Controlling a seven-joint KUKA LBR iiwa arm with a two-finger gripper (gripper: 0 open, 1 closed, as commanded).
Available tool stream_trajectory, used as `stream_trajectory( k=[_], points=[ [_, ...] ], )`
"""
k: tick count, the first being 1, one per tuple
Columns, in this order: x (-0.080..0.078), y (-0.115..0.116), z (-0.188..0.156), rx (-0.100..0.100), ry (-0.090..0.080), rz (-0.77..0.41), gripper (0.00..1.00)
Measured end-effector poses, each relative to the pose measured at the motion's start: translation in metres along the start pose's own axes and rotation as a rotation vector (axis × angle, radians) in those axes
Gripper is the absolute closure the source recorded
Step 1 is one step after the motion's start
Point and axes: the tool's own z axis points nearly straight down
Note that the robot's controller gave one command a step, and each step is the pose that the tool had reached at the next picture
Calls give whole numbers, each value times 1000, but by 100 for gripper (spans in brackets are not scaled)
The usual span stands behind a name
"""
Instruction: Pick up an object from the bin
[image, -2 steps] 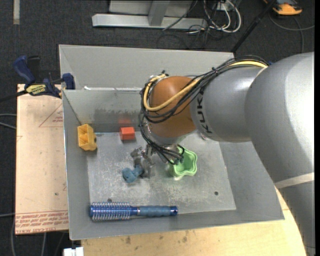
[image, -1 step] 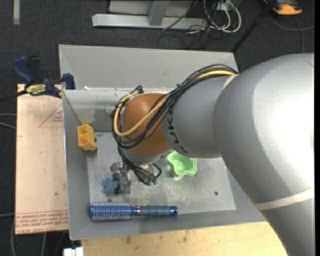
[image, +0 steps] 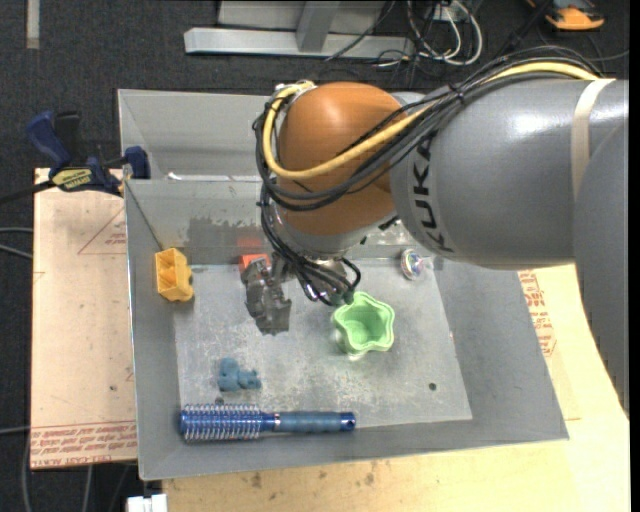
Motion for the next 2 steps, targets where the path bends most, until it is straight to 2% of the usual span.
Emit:
stream_trajectory(
  k=[1, 2],
  points=[
    [2, 0, 5, 0, 9, -1, 0],
    [74, 39, 97, -3, 22, -158, 0]
  ],
)
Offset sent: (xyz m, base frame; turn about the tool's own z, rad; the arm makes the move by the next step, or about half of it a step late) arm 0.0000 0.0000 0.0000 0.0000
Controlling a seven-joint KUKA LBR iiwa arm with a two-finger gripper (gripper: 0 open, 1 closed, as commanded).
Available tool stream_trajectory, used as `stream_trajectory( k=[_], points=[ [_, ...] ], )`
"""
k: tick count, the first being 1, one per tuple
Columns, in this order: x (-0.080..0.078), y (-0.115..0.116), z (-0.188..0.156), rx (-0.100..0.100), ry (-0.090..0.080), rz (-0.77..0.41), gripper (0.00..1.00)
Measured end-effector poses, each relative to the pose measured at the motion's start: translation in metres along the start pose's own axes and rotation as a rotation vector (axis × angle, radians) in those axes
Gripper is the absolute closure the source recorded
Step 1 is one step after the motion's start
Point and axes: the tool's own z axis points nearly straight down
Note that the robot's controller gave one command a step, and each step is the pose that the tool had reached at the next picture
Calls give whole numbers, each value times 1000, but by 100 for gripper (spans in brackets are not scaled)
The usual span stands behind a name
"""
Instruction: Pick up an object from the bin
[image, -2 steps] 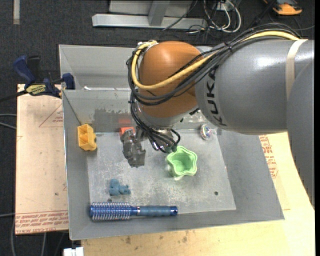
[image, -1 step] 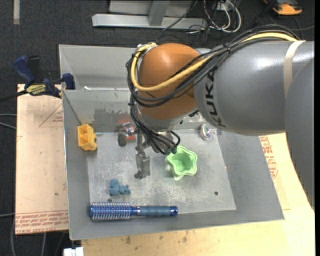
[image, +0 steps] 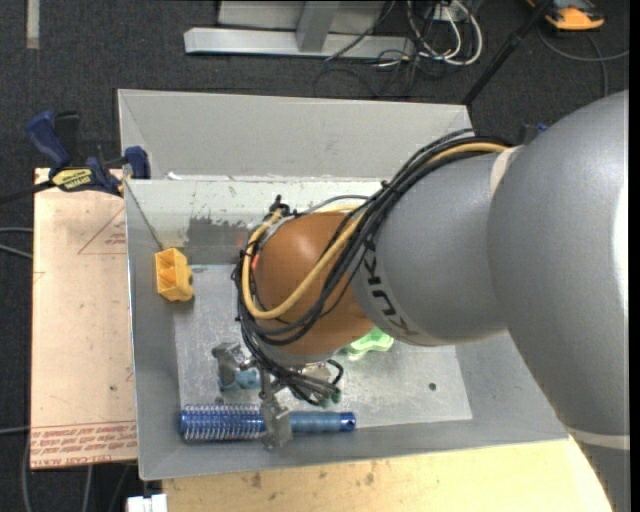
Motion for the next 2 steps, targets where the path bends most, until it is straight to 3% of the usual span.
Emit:
stream_trajectory(
  k=[1, 2],
  points=[
    [-9, -8, 59, 6, -27, -95, 0],
    [-4, -7, 60, 3, -9, -94, 100]
  ],
)
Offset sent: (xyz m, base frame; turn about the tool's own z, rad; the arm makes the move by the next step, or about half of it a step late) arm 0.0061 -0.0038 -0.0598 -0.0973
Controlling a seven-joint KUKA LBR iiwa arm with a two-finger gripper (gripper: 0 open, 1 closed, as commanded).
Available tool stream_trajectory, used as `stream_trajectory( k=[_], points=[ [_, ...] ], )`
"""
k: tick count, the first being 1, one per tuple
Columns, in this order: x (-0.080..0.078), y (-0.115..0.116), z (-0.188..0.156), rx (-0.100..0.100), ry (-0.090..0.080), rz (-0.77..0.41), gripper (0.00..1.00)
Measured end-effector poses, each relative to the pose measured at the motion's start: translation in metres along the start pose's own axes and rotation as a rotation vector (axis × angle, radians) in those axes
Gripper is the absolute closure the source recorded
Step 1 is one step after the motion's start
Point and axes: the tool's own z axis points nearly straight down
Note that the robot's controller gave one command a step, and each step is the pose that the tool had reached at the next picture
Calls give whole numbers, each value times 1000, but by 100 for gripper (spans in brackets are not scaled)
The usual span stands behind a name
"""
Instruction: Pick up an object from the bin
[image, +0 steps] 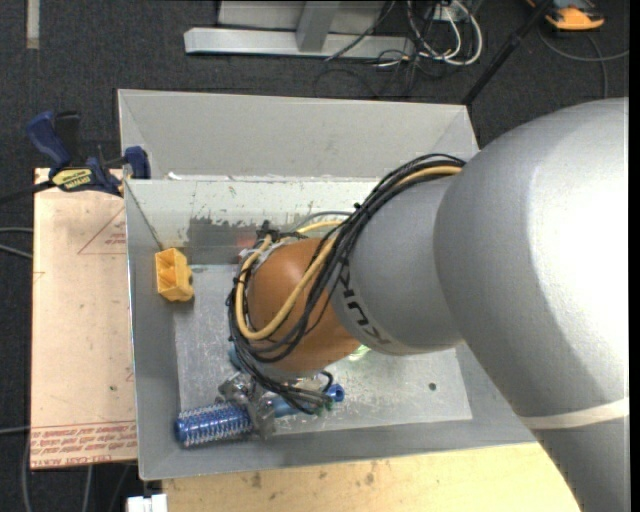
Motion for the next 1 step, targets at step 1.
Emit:
stream_trajectory(
  k=[1],
  points=[
    [-16, -35, -181, 3, -10, -7, 100]
  ],
)
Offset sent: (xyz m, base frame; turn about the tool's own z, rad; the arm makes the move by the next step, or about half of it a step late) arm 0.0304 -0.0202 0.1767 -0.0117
